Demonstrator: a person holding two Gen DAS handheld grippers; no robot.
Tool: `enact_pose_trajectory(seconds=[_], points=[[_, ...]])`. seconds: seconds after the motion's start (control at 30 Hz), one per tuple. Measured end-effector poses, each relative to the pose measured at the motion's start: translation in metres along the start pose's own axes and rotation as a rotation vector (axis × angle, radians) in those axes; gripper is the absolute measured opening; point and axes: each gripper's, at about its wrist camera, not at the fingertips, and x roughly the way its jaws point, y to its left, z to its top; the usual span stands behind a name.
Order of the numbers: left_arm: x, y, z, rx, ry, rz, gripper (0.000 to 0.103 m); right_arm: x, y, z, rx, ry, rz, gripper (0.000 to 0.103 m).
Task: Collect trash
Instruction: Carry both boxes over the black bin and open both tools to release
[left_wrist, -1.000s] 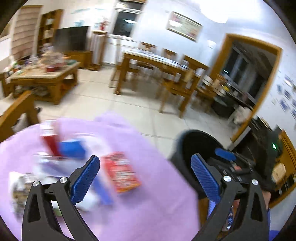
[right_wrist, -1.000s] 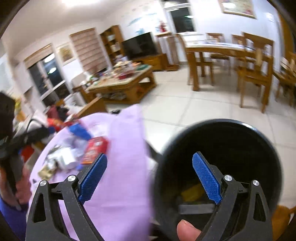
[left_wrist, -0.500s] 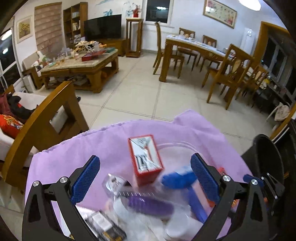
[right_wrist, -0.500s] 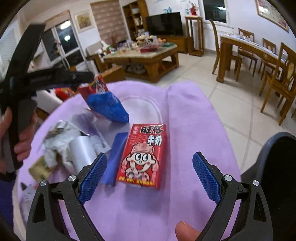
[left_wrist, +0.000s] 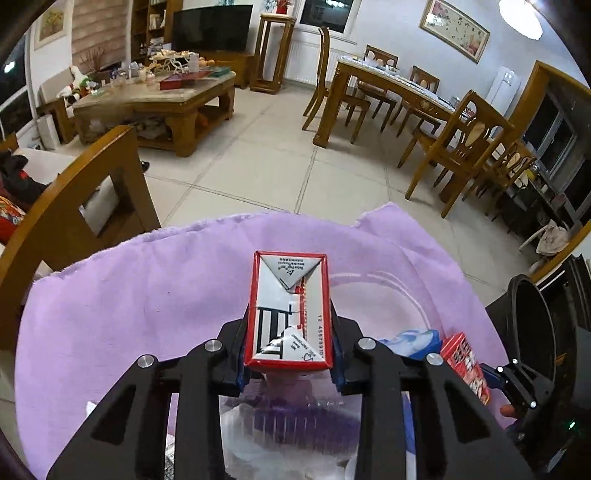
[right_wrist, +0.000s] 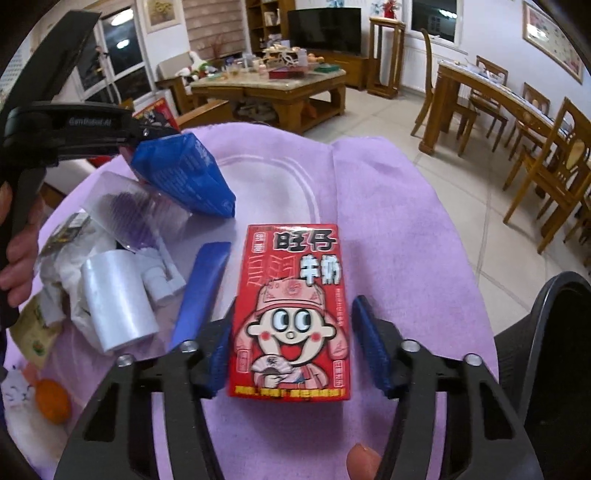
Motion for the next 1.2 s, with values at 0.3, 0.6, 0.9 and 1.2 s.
enact_pose_trajectory(seconds=[0.3,0.6,0.9,1.2], points=[[-0.063,0.003,-0.006,-0.048,-0.170,-0.085,0.032,-0.035,-0.003,-0.009,0.030,-0.089,0.077,0.051],[-0.112,-0.057,-0.022,0.014,-0.228,-0.232,0.032,-0.107,-0.036,-0.023,0.085,-0.219,0.129,0.051],[-0.102,-0.178,-0.038,0.159,-0.188,-0.373,0.032,-0.179,-0.136,-0.070,0.240,-0.329,0.038,0.051],[-0.043,-0.268,-0.058,0.241,-0.080,-0.453,0.032,-0.188,-0.242,-0.130,0.420,-0.302,-0.069,0.051]])
